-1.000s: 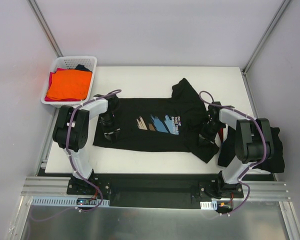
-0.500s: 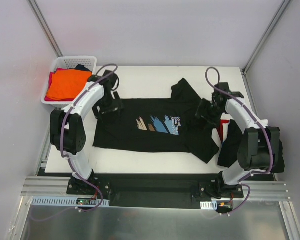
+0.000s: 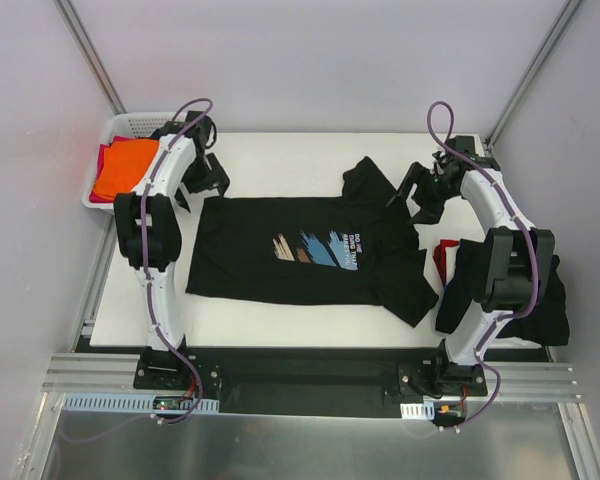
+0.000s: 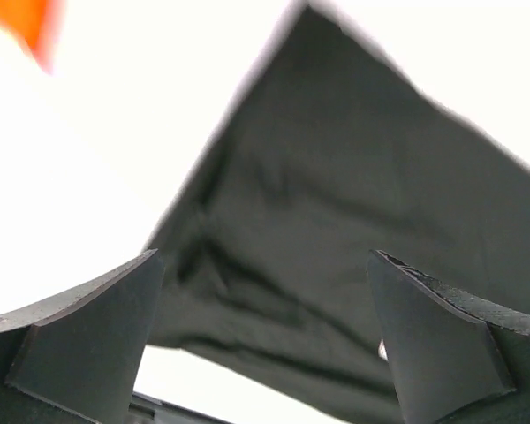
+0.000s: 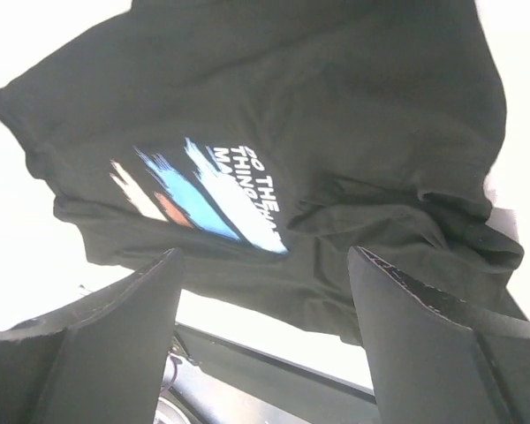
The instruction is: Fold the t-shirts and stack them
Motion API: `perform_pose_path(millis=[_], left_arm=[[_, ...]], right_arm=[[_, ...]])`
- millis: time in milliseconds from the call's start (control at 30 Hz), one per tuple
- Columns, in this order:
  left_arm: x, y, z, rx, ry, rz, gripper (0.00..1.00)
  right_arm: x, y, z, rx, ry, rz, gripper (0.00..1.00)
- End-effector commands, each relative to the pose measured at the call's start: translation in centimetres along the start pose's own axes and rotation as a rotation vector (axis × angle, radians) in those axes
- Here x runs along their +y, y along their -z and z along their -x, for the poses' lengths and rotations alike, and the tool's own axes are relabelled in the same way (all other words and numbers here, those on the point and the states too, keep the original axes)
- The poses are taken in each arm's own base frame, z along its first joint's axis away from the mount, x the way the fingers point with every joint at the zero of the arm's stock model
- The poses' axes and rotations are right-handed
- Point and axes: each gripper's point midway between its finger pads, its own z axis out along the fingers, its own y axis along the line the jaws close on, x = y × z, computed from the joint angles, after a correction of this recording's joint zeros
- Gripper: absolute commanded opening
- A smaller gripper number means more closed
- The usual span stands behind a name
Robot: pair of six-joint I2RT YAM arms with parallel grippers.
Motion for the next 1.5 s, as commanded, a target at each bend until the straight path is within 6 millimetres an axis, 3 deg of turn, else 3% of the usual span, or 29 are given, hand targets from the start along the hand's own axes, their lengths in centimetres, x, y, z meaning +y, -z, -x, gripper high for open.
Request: perform_pose_path(millis=[0,267,433,600,700,767,833,1033,1300,1400,1467], left_arm=[[0.1,-0.8,4.9,-0.081,-0.095,0.018,0.99],[-3.2,-4.3,7.0,-0.092,-0.198,-0.11,0.98],[-2.6,-6.1,8.1,-0.113,-0.211,-0.06,0.99],[-1.4,-8.1,7.8,-0.078,-0.197,-0.021,0.98],[-1.7,-8.4,7.6,-0.069,-0.194,-0.037,0.9],[-2.0,-8.9,7.5,-0.064,-0.193,-0.047,0.71],[-2.1,-9.2,7.4,-0.059,-0.195,-0.053,0.62],[-1.6,-10.4,6.8,-0.042,-0.183,-0.019,0.67],[1.0,-10.1,7.1,-0.081,-0.171,0.107,0.7],[1.1,-10.2,7.0,-0.076,-0.173,0.105,0.64],[0.9,-10.2,7.0,-0.073,-0.172,0.093,0.51]], right_arm=[[2.1,1.3,0.6,-0.008,0.039,0.084,0.79],[0.3,0.6,-1.9,0.04,0.022,0.052,0.79],[-0.2,0.7,-2.8,0.04,0.024,0.04,0.79],[-0.7,0.6,-3.3,0.052,0.022,0.034,0.79],[-0.7,0.5,-3.3,0.054,0.025,0.033,0.79],[-0.8,0.3,-3.2,0.057,0.026,0.032,0.79],[-0.6,0.2,-2.9,0.057,0.025,0.037,0.78],[-0.5,0.2,-2.7,0.065,0.021,0.034,0.78],[-1.3,-0.3,-3.9,0.097,0.016,0.017,0.78],[-1.3,-0.3,-3.8,0.097,0.013,0.017,0.78],[-1.2,-0.5,-3.9,0.102,0.018,0.017,0.78]])
